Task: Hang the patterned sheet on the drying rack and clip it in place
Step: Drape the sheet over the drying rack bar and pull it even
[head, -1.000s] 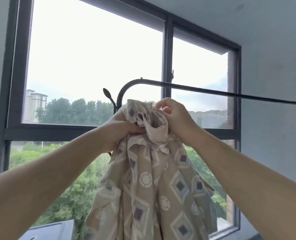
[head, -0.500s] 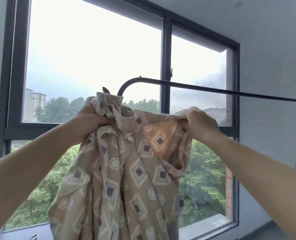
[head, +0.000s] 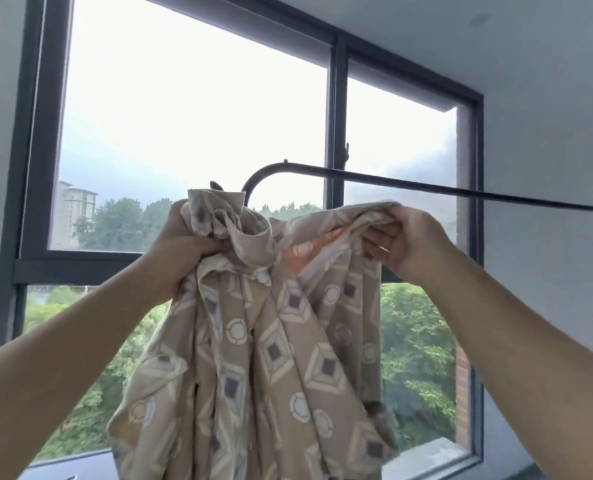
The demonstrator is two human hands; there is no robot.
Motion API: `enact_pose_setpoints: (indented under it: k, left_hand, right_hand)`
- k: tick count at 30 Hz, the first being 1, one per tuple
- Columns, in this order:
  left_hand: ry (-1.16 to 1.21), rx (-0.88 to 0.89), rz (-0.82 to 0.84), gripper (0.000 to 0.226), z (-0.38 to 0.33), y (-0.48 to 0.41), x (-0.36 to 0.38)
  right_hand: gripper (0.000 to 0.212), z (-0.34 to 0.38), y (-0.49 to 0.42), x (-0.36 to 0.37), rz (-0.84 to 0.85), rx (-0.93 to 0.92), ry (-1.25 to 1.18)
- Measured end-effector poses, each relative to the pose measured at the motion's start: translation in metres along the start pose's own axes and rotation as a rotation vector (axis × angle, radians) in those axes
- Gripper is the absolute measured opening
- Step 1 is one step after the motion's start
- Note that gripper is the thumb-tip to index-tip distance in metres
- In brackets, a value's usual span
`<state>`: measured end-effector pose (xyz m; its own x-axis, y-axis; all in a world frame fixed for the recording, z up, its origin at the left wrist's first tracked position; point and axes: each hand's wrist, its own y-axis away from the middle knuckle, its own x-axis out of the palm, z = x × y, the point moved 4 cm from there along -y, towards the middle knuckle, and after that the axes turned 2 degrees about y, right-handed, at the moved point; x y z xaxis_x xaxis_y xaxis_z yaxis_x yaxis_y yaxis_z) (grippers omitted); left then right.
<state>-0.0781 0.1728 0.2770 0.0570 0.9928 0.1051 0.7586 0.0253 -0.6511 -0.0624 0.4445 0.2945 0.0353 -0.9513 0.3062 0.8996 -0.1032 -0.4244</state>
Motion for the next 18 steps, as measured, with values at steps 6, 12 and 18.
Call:
enact_pose_setpoints:
  k: [6, 12, 18]
  left_hand:
    - [0.105, 0.025, 0.083, 0.053, -0.011, 0.010, 0.018]
    - [0.099, 0.011, 0.122, 0.046, -0.011, 0.007, 0.022]
    - [0.060, -0.026, -0.014, 0.038, -0.007, 0.005, -0.011]
  right_hand:
    - [0.065, -0.068, 0.012, 0.011, 0.461, 0.234, 0.325]
    - [0.020, -0.081, 0.004, 0.020, 0.467, -0.036, 1.032]
    - [0.015, 0.019, -0.011, -0.021, -0.396, -0.511, 0.794]
